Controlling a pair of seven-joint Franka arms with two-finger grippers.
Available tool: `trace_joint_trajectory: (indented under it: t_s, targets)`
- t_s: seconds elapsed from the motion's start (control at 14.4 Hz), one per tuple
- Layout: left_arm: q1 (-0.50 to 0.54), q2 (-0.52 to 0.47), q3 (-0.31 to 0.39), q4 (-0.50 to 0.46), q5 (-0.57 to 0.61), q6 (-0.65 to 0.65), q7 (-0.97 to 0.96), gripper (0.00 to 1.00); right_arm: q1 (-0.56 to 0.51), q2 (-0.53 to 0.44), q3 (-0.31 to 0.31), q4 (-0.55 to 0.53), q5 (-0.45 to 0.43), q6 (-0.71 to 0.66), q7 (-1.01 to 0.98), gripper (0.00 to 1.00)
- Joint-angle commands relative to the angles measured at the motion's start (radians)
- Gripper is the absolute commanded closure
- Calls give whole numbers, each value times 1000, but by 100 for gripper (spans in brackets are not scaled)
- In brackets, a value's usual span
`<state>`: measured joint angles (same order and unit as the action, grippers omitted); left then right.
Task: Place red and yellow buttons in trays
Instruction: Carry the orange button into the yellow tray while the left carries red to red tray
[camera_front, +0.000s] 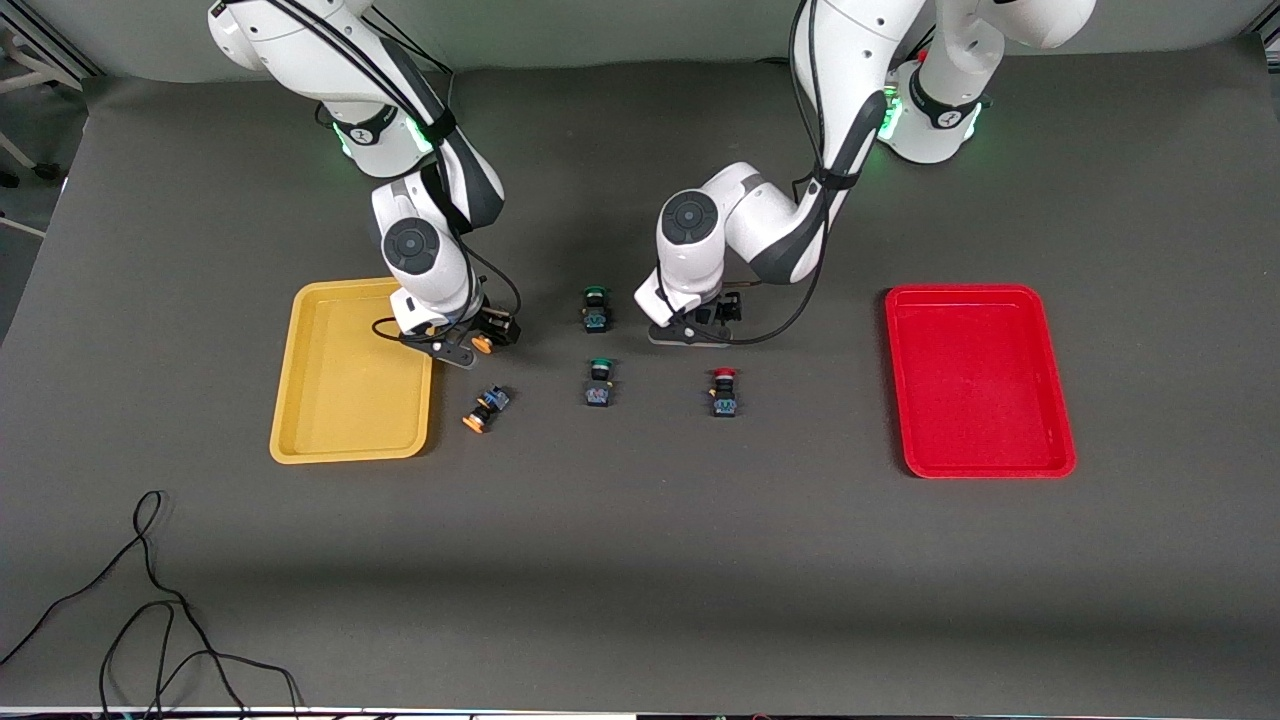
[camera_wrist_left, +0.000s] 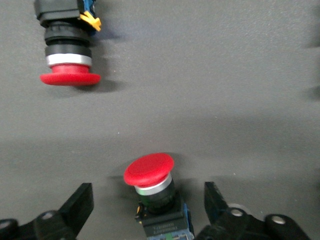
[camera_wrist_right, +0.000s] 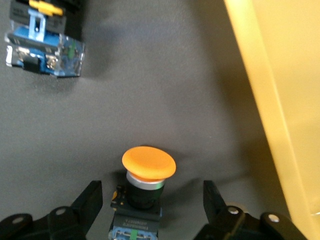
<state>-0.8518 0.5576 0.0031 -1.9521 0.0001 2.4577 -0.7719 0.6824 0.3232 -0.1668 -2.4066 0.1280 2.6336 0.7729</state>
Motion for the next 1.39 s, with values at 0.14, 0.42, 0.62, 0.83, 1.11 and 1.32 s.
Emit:
trace_joint_trajectory:
  t_s: [0.14, 0.42, 0.62, 0.83, 1.11, 1.32]
  targets:
    - [-10, -5, 15, 22, 1, -17, -36, 74, 26, 11, -8, 6, 22, 19, 20, 42]
    - [-9, -7, 15, 33, -2, -17, -70, 84, 25, 4, -10, 7, 22, 8, 19, 70]
    - [-9, -42, 14, 88, -2, -104, -106, 85, 17, -58, -22, 15, 22, -68, 0, 80]
    - [20, -100, 14, 185, -21, -317, -87, 86, 12, -180, -88, 40, 21, -202, -20, 80]
    - [146, -215, 14, 148, -29, -416, 23, 89, 14, -317, -253, 63, 10, -349, -127, 80]
    - [314, -329, 15, 66, -58, -480, 230, 89, 17, -363, -376, 55, 5, -409, -246, 80]
